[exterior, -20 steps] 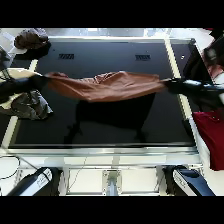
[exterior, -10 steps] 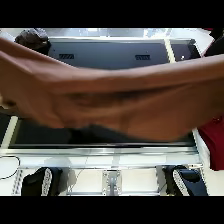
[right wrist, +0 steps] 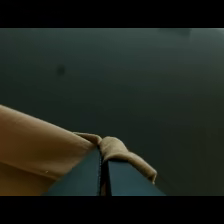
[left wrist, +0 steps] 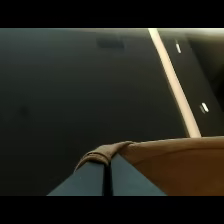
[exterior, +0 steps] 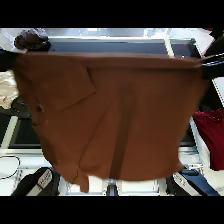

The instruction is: Fold the shirts.

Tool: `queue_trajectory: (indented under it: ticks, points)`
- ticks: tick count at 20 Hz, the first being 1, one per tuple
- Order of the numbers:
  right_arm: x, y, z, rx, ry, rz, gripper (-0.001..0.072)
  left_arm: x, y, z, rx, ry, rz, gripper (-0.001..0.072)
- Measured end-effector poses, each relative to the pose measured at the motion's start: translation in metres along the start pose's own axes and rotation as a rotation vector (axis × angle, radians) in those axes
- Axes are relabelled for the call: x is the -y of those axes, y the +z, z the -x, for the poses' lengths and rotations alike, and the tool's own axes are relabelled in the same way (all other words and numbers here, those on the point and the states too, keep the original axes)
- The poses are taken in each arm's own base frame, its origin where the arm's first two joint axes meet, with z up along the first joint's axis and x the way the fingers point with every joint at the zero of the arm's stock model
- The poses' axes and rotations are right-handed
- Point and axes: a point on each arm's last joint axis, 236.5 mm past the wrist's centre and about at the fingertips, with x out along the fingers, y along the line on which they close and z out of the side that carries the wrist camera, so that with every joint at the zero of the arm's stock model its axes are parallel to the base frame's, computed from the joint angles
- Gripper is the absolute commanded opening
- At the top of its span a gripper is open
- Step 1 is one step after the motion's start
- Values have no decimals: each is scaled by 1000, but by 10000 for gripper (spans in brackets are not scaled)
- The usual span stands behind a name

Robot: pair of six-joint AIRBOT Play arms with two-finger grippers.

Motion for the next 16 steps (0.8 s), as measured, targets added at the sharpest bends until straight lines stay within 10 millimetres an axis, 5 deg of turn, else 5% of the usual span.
queue_trajectory:
  ticks: [5,8,12,16]
  points:
    - [-6,-61,-175,-195,111,-142,12,-59,-106,-166,-379,-24,115,18]
    - [-9,-78,-250,-172,134,-259,13,-92,-147,-231,-420,28,180,17]
    - [4,-68,-305,-73,105,-362,13,-123,-145,-274,-313,111,193,18]
    - [14,-31,-306,-11,105,-343,12,-123,-126,-277,-258,118,76,17]
